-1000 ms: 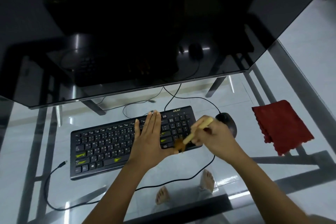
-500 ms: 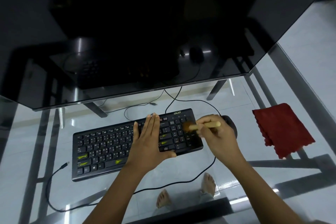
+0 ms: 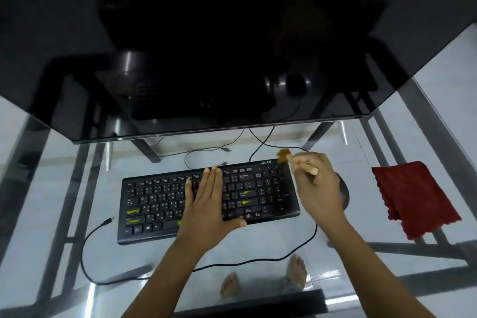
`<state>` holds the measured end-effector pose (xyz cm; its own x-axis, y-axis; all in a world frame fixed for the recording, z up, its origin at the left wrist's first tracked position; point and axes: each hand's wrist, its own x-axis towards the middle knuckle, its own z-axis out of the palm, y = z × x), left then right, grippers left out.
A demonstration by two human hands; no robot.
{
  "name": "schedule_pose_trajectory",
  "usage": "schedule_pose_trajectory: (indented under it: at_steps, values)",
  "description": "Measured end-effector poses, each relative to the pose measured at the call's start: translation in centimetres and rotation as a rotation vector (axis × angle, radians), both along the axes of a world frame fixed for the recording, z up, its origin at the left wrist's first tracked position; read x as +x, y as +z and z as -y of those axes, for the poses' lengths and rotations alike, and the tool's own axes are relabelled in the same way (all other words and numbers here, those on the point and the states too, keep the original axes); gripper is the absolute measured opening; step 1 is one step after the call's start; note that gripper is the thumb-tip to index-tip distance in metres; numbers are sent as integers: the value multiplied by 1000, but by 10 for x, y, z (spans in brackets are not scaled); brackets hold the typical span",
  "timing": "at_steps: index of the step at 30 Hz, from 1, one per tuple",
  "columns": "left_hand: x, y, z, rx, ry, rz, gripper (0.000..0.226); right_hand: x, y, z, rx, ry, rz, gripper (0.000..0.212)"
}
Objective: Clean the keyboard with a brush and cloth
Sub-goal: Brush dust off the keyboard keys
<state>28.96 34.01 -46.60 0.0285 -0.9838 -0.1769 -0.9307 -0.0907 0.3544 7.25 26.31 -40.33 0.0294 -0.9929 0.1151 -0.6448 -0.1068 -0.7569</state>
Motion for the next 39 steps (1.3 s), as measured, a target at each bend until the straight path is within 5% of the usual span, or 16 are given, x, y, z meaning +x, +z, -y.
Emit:
schedule_pose_trajectory:
  at_steps: [4, 8, 13, 16, 20, 23, 27, 30, 32, 35, 39]
  values:
    - [7, -2, -7, -22, 18, -26, 123, 20, -9, -5, 153, 226, 50, 8]
    - [13, -4, -15, -51, 54, -24, 122, 44, -9, -10, 40, 56, 14, 21]
    - [24, -8, -26, -69, 91, -25, 119, 68, -14, -22, 140, 338, -13, 12]
    - [30, -7, -34, -101, 136, -34, 116, 83, -11, -23, 33, 209, 45, 16]
    - [41, -7, -47, -166, 246, -70, 112, 96, -15, -29, 70, 360, 19, 16]
    - [54, -7, -59, -223, 412, -136, 112, 103, -12, -27, 16, 274, 63, 15]
    - [74, -9, -82, -312, 633, -217, 115, 116, -12, -33, 325, 362, 284, 12]
    - [83, -14, -94, -293, 717, -318, 119, 127, -12, -37, 247, 245, 203, 13]
    - [87, -17, -99, -262, 716, -401, 122, 128, -13, -38, 260, 173, 309, 14]
    - [89, -23, -104, -242, 700, -421, 124, 136, -14, -48, 618, 272, 516, 13]
    - [88, -25, -105, -245, 696, -390, 124, 138, -19, -57, 294, 142, 373, 17]
